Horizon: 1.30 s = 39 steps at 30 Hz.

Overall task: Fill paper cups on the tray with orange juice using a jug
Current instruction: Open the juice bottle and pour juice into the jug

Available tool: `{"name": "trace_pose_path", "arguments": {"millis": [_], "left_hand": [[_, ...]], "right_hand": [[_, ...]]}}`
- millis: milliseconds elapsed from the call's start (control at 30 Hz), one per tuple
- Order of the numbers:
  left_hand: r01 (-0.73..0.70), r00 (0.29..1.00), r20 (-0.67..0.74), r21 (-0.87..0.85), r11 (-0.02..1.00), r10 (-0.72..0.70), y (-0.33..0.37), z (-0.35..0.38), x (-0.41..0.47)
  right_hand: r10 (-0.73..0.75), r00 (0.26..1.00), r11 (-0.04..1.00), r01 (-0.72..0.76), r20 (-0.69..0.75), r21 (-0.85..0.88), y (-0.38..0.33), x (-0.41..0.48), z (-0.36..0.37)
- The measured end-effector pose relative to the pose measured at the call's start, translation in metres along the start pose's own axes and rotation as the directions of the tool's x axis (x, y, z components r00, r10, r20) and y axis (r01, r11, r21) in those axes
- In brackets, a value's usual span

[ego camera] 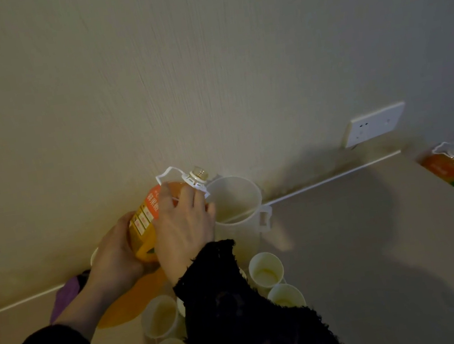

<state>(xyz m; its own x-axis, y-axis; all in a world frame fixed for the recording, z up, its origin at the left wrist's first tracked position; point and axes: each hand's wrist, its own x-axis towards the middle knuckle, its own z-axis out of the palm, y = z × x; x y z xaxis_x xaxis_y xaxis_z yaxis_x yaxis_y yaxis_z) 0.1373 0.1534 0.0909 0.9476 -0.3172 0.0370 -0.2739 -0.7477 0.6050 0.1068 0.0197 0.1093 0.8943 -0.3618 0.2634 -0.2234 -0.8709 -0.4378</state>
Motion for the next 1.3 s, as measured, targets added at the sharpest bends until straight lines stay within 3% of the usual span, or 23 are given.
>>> {"name": "trace_pose_path", "arguments": {"millis": [333, 500, 600, 1000, 1300], "left_hand": [[0.004, 0.999, 0.045, 0.06, 0.998, -0.007, -0.003, 0.004, 0.007], [0.0, 0.998, 0.065, 0.105, 0.994, -0.007, -0.004, 0.004, 0.009], [0.014, 0.997, 0.077, 0.141, 0.99, -0.025, -0.002, 0.005, 0.011], [0.035, 0.994, 0.094, 0.194, 0.98, -0.054, 0.0, 0.007, 0.016], [0.036, 0.992, 0.109, 0.233, 0.972, -0.063, 0.006, 0.002, 0.019]], "right_hand": [[-0.005, 0.992, 0.994, -0.009, 0.125, 0.112, 0.006, -0.018, -0.027], [0.03, 1.0, 0.996, -0.031, 0.004, 0.088, 0.004, -0.026, -0.032], [0.037, 0.997, 0.993, -0.044, 0.066, 0.109, 0.009, -0.024, -0.033], [0.067, 0.997, 0.987, -0.072, 0.038, 0.142, 0.015, -0.021, -0.03], [0.058, 0.994, 0.985, -0.073, 0.096, 0.156, 0.019, -0.018, -0.033]]}}
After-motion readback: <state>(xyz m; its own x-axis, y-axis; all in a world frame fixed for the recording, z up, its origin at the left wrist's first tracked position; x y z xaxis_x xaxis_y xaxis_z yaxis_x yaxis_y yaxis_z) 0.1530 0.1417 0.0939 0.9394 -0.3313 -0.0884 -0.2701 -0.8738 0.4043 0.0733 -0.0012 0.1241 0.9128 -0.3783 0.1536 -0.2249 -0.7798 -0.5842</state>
